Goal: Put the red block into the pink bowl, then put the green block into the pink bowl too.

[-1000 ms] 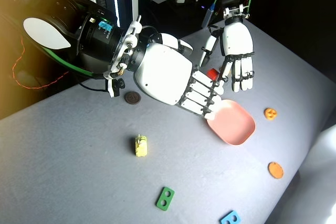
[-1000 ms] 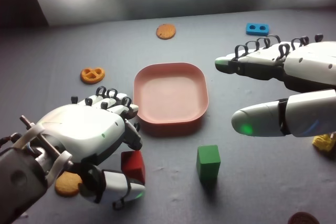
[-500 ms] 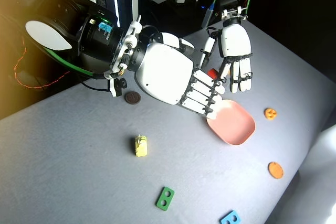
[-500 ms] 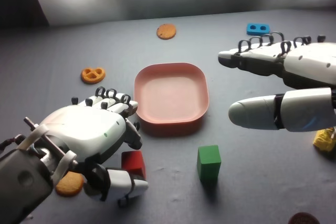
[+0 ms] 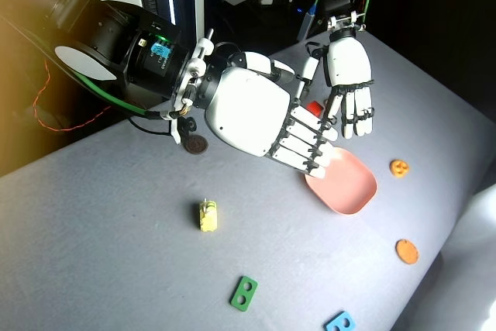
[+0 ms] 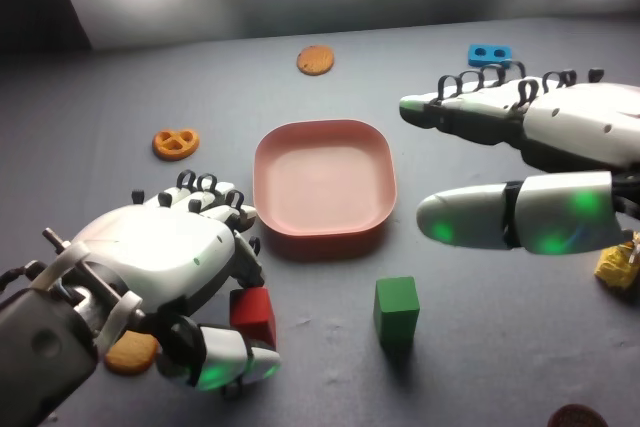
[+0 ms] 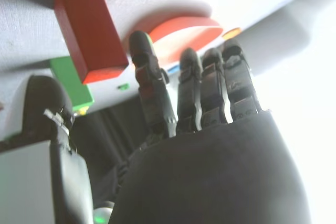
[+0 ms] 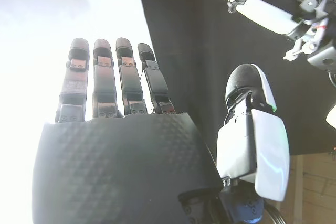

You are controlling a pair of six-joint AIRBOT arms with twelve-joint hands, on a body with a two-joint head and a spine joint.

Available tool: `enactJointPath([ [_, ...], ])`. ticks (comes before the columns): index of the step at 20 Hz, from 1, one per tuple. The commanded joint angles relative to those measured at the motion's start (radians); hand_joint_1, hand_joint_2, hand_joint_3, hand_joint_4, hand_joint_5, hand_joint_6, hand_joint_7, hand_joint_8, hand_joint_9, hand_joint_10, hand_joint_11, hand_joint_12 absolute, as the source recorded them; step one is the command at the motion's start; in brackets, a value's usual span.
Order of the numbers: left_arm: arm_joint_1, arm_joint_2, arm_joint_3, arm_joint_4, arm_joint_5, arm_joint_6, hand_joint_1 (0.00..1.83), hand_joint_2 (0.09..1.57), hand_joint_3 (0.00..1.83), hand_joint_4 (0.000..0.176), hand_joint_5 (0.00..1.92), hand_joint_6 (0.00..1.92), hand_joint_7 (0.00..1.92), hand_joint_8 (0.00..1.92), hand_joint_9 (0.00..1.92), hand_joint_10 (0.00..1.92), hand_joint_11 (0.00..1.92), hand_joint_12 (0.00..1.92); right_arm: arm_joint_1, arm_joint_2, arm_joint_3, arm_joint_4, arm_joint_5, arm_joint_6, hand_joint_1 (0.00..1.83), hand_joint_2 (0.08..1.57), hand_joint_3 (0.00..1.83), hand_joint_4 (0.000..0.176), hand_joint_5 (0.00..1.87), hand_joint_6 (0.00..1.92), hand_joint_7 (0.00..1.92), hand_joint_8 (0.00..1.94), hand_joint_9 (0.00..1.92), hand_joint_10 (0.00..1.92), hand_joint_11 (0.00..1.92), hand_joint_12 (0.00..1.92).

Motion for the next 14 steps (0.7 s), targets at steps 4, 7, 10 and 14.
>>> enactJointPath([
  [4, 0.002, 0.002, 0.004, 0.049, -0.070, -0.003, 0.62, 1.07, 0.01, 0.000, 0.75, 0.01, 0.21, 0.01, 0.00, 0.00, 0.00, 0.00, -0.011, -0.030, 0.006, -0.003, 0.124, -0.034, 0.00, 1.10, 0.00, 0.000, 0.09, 0.00, 0.11, 0.01, 0.08, 0.00, 0.00, 0.23],
  [7, 0.004, 0.002, 0.005, 0.047, -0.070, -0.003, 0.67, 1.06, 0.00, 0.000, 0.75, 0.01, 0.22, 0.01, 0.00, 0.00, 0.00, 0.00, -0.012, -0.046, 0.020, 0.035, 0.124, -0.047, 0.00, 1.11, 0.00, 0.000, 0.08, 0.01, 0.07, 0.01, 0.04, 0.01, 0.00, 0.14],
  [10, 0.004, 0.001, 0.006, 0.045, -0.070, -0.003, 0.55, 1.09, 0.01, 0.000, 0.72, 0.00, 0.28, 0.00, 0.05, 0.01, 0.00, 0.00, -0.016, -0.053, 0.026, 0.036, 0.125, -0.050, 0.00, 1.11, 0.00, 0.000, 0.08, 0.00, 0.08, 0.00, 0.04, 0.00, 0.00, 0.14],
  [14, 0.004, -0.004, 0.010, 0.042, -0.071, -0.003, 0.56, 1.10, 0.00, 0.000, 0.72, 0.01, 0.31, 0.02, 0.10, 0.02, 0.00, 0.00, -0.027, -0.054, 0.031, 0.036, 0.126, -0.051, 0.04, 1.11, 0.00, 0.000, 0.10, 0.00, 0.10, 0.00, 0.06, 0.00, 0.00, 0.20],
])
